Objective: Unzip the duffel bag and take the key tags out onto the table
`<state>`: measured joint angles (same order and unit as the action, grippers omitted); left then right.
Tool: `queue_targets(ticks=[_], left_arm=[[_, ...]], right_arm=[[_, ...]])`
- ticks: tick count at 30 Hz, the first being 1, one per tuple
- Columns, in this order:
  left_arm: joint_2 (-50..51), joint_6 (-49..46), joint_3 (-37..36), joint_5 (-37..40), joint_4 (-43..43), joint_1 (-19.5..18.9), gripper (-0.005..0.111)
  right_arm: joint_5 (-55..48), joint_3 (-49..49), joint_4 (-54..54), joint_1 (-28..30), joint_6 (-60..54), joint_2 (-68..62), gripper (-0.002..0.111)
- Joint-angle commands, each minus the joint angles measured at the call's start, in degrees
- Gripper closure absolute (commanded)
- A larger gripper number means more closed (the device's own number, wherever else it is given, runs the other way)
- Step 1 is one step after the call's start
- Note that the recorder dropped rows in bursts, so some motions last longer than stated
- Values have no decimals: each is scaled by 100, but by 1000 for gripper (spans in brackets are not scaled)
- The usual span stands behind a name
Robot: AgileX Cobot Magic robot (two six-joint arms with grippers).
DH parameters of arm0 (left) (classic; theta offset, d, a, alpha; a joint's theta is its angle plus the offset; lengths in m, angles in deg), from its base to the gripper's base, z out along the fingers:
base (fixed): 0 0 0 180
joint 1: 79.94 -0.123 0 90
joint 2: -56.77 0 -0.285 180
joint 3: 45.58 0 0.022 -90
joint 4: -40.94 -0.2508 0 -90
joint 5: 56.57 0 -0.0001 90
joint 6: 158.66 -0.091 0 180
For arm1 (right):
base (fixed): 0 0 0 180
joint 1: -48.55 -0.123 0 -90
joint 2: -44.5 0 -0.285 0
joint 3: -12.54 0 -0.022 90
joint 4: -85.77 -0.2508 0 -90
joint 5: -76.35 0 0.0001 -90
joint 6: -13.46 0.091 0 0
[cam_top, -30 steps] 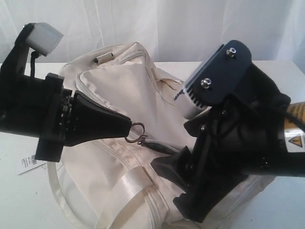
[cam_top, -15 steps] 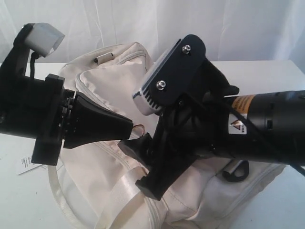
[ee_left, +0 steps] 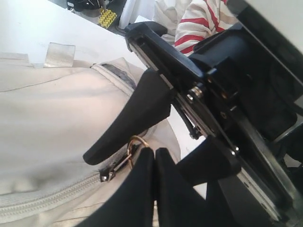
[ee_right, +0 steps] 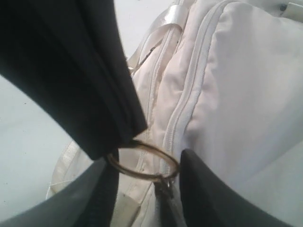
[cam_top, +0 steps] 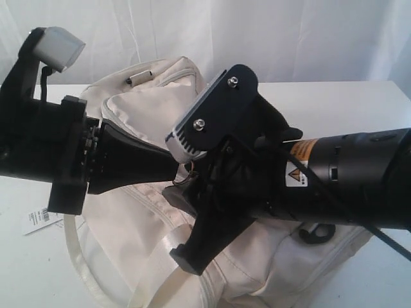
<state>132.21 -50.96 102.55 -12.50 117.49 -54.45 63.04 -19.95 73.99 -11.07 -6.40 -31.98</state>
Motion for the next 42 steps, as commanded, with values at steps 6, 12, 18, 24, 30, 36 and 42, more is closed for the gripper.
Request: queue_targets(ticks=[6,12,18,24,30,36,42], left_arm=[[-27,-17,4,26,0,-10,107],[-27,-17,4,-84,-11,-10,107],[-27,-17,4,-138,-22,-10,104],[-27,-17,4,-622,-615,-10,76],[-27,-312,4,-1464,-1336,-10,65],[-27,-2832,4,-1330,-1358,-10,56],[0,-4073,4,-1493,-1358,-10,52]], right_arm=[[-100,-21,-40,9,-48,20,96],[-187,-21,-40,9,-48,20,108],[-322,-21,-40,9,-74,20,108],[-449,-21,-40,9,-74,20,108],[-655,-21,-40,9,-74,20,108],[-645,-21,-40,9,-74,20,108],[-657,-21,-40,9,-52,20,108]])
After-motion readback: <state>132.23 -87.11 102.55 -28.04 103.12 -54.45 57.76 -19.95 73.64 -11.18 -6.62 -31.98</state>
